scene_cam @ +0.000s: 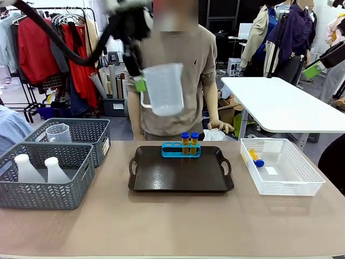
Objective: Prepare the laboratory tools.
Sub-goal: Pick up one Large Measuring Cup and place it on the Handle tray.
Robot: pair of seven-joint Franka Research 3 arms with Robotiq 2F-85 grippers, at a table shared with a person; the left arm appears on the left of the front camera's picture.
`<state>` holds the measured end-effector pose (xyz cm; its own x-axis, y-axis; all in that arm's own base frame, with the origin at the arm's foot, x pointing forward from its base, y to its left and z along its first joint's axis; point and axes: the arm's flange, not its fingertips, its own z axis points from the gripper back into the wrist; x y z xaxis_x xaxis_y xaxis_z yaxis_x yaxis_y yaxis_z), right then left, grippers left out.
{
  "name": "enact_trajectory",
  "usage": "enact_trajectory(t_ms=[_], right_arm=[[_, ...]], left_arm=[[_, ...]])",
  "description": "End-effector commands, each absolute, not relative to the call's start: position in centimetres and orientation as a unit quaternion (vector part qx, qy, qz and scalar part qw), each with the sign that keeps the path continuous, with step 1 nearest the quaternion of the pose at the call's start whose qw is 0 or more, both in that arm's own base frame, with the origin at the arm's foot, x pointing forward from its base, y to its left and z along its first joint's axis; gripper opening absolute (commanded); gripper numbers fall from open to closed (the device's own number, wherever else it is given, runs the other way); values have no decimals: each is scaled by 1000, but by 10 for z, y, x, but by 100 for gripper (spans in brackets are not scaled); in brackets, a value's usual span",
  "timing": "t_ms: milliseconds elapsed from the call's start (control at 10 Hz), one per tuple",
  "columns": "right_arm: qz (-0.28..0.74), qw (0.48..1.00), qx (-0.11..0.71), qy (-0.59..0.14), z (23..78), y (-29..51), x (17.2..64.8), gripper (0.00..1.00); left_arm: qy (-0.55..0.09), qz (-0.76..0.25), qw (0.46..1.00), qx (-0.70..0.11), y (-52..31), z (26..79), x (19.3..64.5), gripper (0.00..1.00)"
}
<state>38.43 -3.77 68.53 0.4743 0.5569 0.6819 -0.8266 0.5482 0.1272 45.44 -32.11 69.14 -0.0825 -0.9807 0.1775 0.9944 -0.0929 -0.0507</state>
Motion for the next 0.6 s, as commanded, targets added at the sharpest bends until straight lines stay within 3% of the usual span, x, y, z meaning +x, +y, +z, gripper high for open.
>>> enact_trajectory(t_ms=[0,300,500], right_arm=[[421,823,232,-303,686,-37,384,100],[421,823,232,-303,686,-37,384,100],[421,823,232,-303,686,-37,384,100]], left_arm=[[-59,-743,666,-34,-345,650,459,0],[-90,-750,655,-2,-397,581,469,0],[-56,-732,679,-15,-425,541,484,0]])
